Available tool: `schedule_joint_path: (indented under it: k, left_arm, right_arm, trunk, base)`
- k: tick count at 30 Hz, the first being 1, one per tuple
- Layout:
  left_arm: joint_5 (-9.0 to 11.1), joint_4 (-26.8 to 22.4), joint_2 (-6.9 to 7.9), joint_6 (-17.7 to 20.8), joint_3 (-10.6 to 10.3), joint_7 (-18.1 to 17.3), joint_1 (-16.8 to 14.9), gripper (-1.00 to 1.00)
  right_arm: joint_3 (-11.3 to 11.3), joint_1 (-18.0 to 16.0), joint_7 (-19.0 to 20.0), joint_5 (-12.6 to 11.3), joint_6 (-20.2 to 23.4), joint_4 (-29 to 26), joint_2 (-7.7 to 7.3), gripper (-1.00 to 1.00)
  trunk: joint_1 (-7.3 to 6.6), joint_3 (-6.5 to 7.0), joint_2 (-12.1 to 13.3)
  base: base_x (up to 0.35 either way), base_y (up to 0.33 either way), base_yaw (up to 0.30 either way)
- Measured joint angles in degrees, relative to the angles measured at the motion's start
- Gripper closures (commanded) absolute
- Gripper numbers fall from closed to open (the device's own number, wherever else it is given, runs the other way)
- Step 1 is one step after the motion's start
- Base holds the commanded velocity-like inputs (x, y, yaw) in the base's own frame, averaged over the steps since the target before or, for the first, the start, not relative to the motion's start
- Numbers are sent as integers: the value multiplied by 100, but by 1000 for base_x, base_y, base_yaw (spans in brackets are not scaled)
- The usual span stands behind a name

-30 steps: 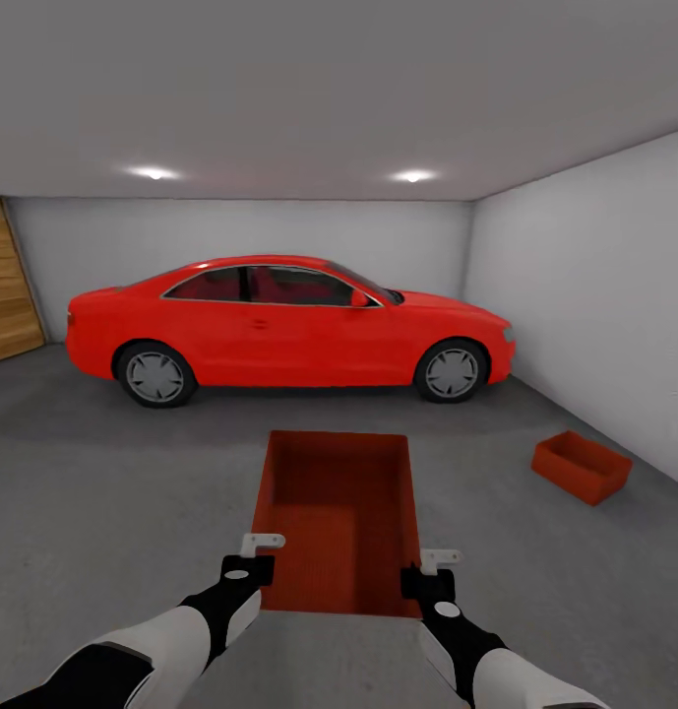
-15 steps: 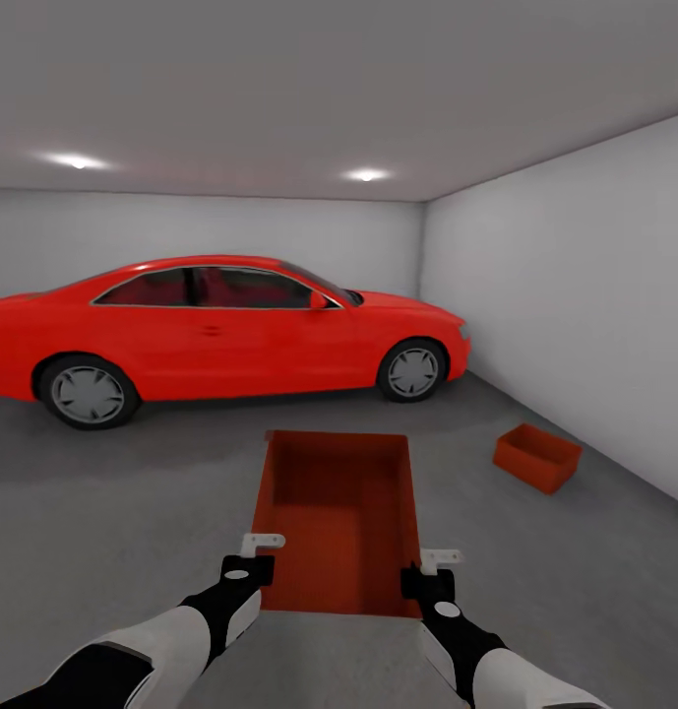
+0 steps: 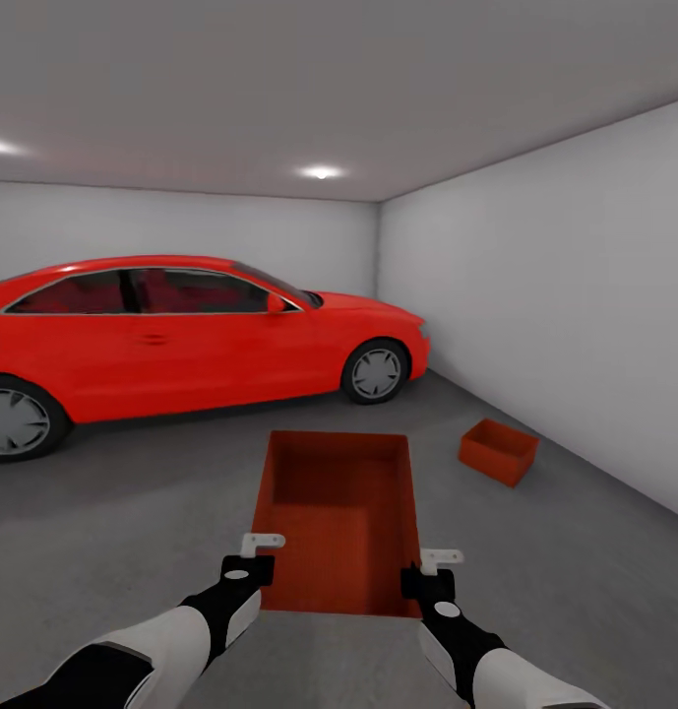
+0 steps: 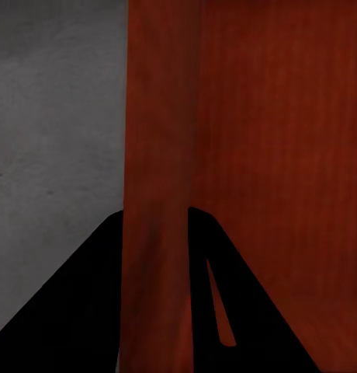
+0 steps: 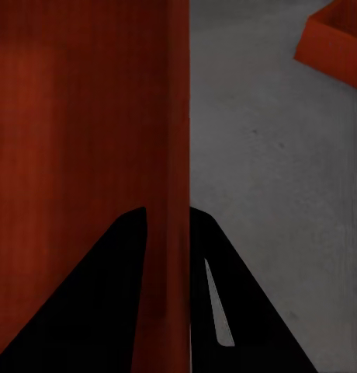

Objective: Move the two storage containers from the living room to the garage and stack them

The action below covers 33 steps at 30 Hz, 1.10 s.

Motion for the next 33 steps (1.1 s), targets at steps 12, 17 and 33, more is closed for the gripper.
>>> schedule_joint_path:
  k: [12, 17, 33]
  left_arm:
    - [0, 0, 0, 0, 0, 0, 0, 100]
    - [0, 0, 0, 0, 0, 0, 0, 100]
    - [0, -7, 1, 0, -2, 0, 0, 100]
  right_arm:
    - [0, 0, 0, 0, 0, 1, 0, 100]
    - [0, 0, 0, 0, 0, 1, 0, 100]
    - [0, 0, -1, 0, -1, -6, 0, 100]
  trunk:
    - [0, 0, 0]
    - [0, 0, 0]
    - [0, 0, 0]
  base:
    - [322, 142, -283]
    - [322, 142, -283]
    - [322, 142, -283]
